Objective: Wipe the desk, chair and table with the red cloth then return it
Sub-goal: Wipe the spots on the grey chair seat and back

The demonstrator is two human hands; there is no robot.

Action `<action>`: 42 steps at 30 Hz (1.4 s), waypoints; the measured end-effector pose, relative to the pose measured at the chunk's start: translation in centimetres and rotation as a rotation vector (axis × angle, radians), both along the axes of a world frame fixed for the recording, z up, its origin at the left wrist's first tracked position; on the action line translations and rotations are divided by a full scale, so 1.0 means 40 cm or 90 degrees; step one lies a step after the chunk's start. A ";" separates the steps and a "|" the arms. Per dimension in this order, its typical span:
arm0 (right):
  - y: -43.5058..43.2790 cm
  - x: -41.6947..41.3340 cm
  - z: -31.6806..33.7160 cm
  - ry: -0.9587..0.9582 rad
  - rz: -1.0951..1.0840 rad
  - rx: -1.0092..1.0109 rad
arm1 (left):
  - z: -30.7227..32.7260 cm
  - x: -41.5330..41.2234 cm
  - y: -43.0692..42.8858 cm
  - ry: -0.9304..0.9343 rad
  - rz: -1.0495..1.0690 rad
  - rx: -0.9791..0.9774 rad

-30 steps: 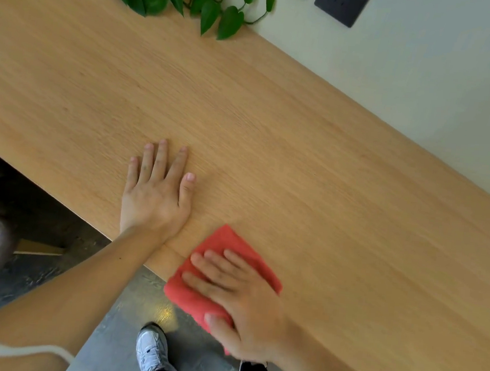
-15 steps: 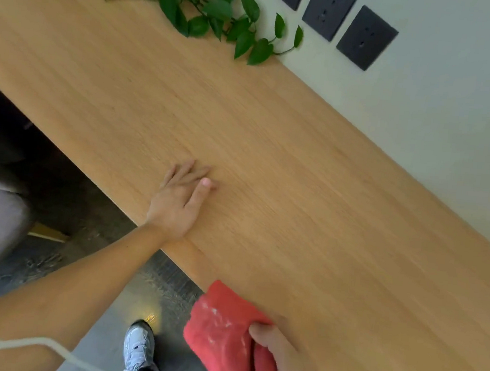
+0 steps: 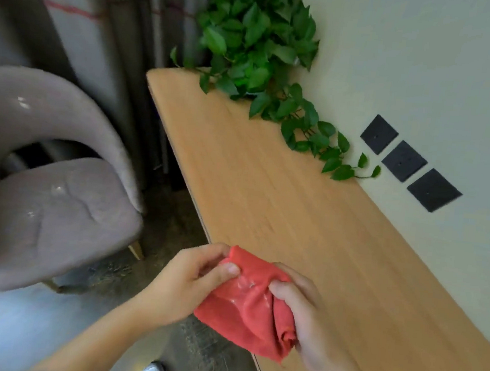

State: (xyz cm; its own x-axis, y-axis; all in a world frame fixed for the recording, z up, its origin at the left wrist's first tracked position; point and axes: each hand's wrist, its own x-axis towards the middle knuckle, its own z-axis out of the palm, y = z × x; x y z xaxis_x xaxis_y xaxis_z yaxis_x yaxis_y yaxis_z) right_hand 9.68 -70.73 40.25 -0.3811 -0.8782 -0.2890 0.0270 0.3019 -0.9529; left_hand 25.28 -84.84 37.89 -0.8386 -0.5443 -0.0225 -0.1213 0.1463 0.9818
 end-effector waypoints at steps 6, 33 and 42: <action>-0.127 0.115 0.044 0.195 0.353 0.027 | 0.060 0.225 0.021 -0.041 0.127 -0.335; -0.768 0.589 0.019 0.205 0.556 0.073 | -0.021 0.732 -0.542 -0.173 0.323 -0.242; -1.115 0.580 -0.098 0.353 0.631 0.047 | -0.082 0.696 -0.771 -0.124 0.468 -0.175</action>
State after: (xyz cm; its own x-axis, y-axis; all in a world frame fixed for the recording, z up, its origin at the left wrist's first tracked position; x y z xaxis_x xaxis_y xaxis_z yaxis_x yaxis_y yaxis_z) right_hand 32.89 -115.31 36.32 0.3802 -0.8515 -0.3612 -0.6751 0.0114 -0.7376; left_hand 53.12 -115.66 34.60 -0.2586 -0.9624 0.0833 -0.4450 0.1952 0.8740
